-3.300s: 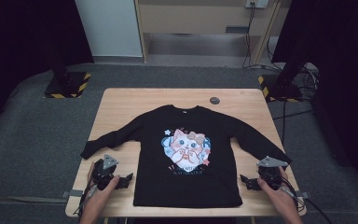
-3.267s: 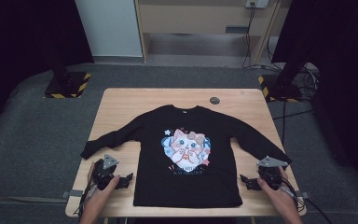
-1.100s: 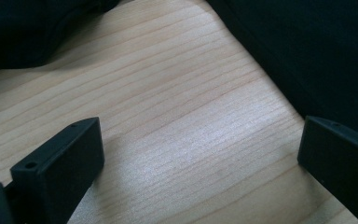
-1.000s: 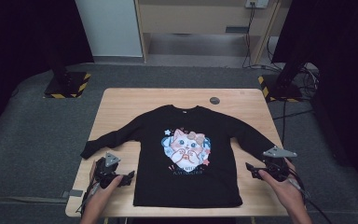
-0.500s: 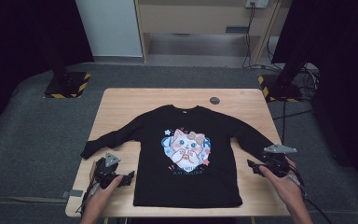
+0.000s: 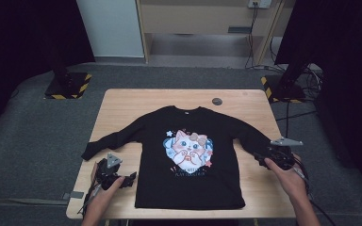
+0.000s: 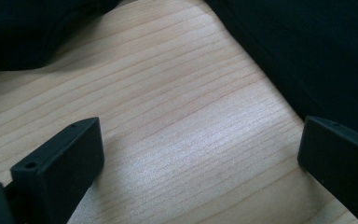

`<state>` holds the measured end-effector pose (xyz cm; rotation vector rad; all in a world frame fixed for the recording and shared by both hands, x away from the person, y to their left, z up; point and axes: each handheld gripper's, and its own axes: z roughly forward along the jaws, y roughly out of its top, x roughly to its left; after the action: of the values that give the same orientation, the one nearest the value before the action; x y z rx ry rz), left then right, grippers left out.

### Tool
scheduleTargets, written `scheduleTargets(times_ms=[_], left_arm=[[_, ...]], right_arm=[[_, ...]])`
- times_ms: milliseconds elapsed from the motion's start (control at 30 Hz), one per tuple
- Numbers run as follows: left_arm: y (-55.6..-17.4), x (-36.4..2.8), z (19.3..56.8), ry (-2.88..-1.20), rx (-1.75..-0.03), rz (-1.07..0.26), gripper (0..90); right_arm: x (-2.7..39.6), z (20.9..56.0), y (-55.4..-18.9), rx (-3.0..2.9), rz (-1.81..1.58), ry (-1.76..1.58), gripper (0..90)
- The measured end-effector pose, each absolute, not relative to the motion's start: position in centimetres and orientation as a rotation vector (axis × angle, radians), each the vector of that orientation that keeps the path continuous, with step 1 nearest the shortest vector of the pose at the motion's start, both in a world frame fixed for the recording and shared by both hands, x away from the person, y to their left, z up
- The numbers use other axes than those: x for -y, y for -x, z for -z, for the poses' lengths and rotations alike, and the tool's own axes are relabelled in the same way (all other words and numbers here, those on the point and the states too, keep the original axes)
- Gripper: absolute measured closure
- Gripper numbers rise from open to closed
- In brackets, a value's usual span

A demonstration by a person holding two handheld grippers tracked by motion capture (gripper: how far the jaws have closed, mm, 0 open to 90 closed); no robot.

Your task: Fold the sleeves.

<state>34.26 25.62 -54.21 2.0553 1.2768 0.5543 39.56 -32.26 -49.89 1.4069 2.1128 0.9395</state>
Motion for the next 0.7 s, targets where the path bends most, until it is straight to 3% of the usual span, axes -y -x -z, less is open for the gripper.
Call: scheduleTargets(times_ms=[700], left_arm=[[-34.3, -25.5, 54.2, -2.056, -1.276, -0.555, 0.0]], right_arm=[[36.1, 49.4, -42.0, -2.007, -0.796, -1.512, 44.5]])
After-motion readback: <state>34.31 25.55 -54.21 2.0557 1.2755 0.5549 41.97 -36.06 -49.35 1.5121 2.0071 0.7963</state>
